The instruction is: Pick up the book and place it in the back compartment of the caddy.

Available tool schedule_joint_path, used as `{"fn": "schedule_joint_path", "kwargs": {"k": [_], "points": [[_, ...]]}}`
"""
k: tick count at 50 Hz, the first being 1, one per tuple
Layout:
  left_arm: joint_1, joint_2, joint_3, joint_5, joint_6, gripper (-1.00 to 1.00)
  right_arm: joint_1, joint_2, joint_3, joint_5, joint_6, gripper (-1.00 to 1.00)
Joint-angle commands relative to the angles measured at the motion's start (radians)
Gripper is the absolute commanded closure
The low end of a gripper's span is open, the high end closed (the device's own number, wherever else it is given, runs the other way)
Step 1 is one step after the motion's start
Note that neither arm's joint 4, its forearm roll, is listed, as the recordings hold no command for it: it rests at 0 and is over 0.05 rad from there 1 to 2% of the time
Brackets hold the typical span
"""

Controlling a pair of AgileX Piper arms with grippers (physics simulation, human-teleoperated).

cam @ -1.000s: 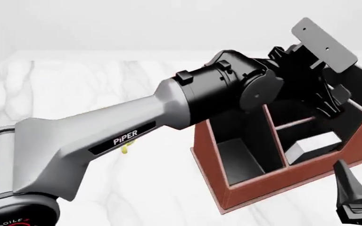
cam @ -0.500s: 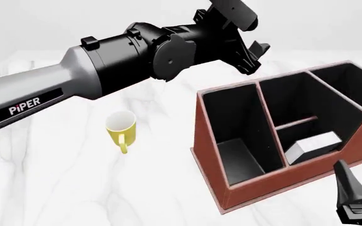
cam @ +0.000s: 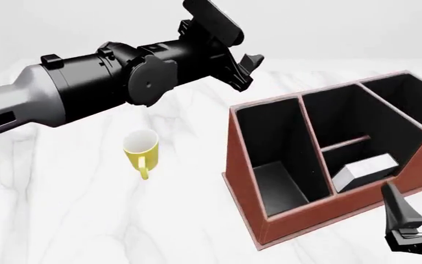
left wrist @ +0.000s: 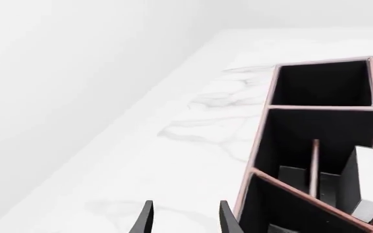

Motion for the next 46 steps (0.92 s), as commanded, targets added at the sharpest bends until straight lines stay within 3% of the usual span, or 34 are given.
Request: {"fn": "schedule_joint_path", "kwargs": {"k": [1,5,9,11,20,23,28,31,33,35,41,44,46], "points": [[0.027,-0.019,0.04,-0.04,-0.023,-1.0,0.045,0.078,-0.13,0.023,-0.031,-1.0],[0.031,-0.018,0.037,-0.045,-0.028,-1.0,0.069,0.167,-0.252,0.063,-0.025,-1.0],[0.037,-0.011,0.029,-0.049,-0.035,-1.0,0.134,0.267,-0.484,0.188,0.084,-1.0],[0.037,-0.007,0.028,-0.05,-0.035,-1.0,0.143,0.267,-0.608,0.255,0.107,-1.0],[0.035,0.012,0.022,-0.061,-0.046,-1.0,0.18,0.242,-0.975,0.445,0.019,-1.0],[0.033,0.017,0.027,-0.066,-0.046,-1.0,0.159,0.237,-1.047,0.488,0.011,-1.0],[0.037,0.023,0.036,-0.083,-0.052,-1.0,-0.009,0.209,-1.195,0.53,0.131,-1.0],[0.036,0.018,0.056,-0.102,-0.067,-1.0,-0.122,0.187,-1.197,0.517,0.241,-1.0],[0.039,0.019,0.078,-0.126,-0.071,-1.0,-0.247,0.179,-1.126,0.439,0.314,-1.0],[0.039,0.026,0.1,-0.15,-0.078,-1.0,-0.398,0.217,-1.026,0.332,0.436,-1.0],[0.044,0.079,0.121,-0.206,-0.096,-1.0,-0.647,0.466,-0.813,0.064,0.529,-1.0],[0.049,0.117,0.121,-0.24,-0.101,-1.0,-0.679,0.527,-0.732,-0.024,0.577,-1.0],[0.056,0.131,0.122,-0.256,-0.09,-1.0,-0.672,0.541,-0.722,-0.019,0.566,-1.0]]}}
